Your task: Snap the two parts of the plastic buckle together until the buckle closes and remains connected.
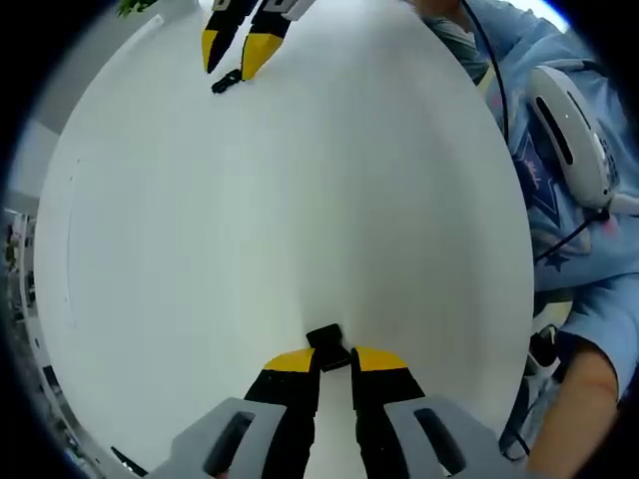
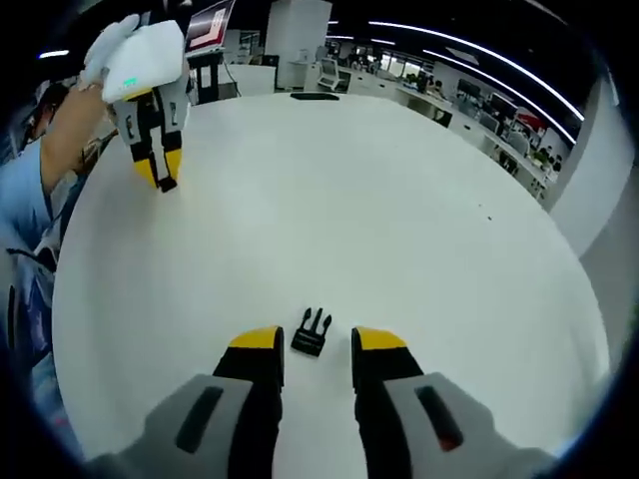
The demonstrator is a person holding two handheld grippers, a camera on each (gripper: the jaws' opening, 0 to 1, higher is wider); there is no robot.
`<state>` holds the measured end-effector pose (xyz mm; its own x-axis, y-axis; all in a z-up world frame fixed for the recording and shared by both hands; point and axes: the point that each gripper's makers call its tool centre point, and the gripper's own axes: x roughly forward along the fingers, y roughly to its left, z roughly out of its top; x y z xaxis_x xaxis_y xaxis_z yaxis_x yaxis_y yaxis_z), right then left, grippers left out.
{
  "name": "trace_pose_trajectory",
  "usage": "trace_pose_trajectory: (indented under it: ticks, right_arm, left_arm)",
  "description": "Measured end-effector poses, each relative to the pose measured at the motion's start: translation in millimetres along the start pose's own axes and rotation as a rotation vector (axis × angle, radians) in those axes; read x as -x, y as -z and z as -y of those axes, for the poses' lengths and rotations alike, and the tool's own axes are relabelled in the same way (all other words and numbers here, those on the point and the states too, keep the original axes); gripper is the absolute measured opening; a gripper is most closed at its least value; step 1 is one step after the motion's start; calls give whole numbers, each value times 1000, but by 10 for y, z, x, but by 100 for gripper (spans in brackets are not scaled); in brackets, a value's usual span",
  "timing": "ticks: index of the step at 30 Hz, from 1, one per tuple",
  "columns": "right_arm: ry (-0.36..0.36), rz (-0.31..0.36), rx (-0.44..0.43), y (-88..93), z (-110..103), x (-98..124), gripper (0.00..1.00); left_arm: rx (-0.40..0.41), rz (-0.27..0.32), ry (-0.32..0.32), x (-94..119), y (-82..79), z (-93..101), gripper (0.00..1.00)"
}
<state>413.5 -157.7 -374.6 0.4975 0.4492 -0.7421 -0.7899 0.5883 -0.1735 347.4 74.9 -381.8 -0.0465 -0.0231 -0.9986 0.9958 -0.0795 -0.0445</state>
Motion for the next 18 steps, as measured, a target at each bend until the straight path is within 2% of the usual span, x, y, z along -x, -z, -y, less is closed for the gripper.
trace_pose_trajectory:
  ticks: [10,18]
  right_arm:
    - [-109,-44,-75,9,-29,-47,15]
    - [-132,-71,-26,-2,-3,-56,12]
  left_arm:
    - [13,20,6,3,-3,3,11]
    - [4,17,8,7,-7,4,12]
